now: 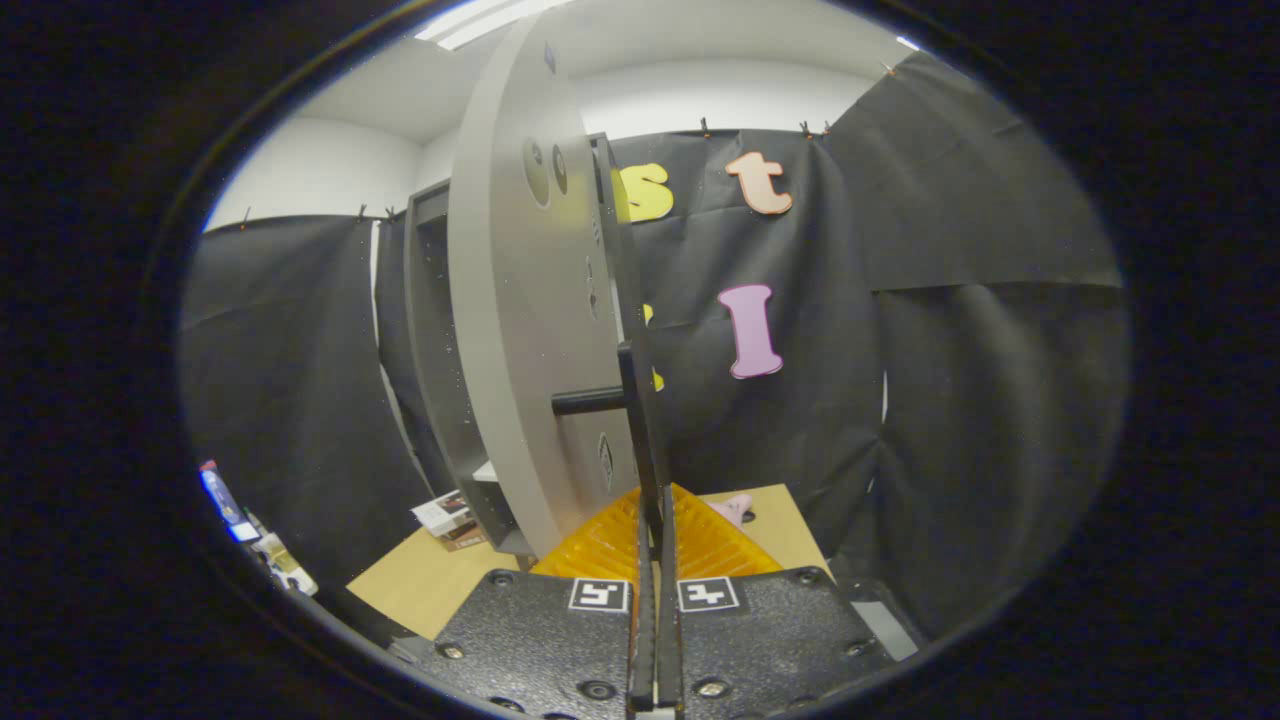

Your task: Open the shoe cabinet door, grab the shoes and put them into the shoe cabinet, then close the shoe cabinet door.

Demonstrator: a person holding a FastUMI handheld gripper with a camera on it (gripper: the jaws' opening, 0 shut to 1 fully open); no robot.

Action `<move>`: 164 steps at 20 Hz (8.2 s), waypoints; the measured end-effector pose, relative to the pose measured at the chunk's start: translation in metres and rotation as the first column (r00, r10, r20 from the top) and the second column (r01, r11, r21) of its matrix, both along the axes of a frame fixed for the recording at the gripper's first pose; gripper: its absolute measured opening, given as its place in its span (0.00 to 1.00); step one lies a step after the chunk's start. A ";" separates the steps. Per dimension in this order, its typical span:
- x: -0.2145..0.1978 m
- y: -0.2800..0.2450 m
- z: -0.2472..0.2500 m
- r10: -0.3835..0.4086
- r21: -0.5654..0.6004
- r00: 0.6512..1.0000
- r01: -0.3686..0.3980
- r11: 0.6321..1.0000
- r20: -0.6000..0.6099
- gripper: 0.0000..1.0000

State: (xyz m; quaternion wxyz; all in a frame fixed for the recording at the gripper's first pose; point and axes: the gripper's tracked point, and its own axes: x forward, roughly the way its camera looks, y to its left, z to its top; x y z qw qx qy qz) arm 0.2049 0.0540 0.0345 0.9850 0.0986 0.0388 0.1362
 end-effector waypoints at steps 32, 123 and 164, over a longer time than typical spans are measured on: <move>-0.056 0.205 -0.204 -0.067 -0.232 0.991 0.038 0.972 -0.117 1.00; 0.474 0.282 -0.034 -0.118 -0.284 0.976 0.062 0.957 -0.185 0.07; 0.010 0.237 0.037 0.010 -0.170 0.993 0.010 0.985 0.117 1.00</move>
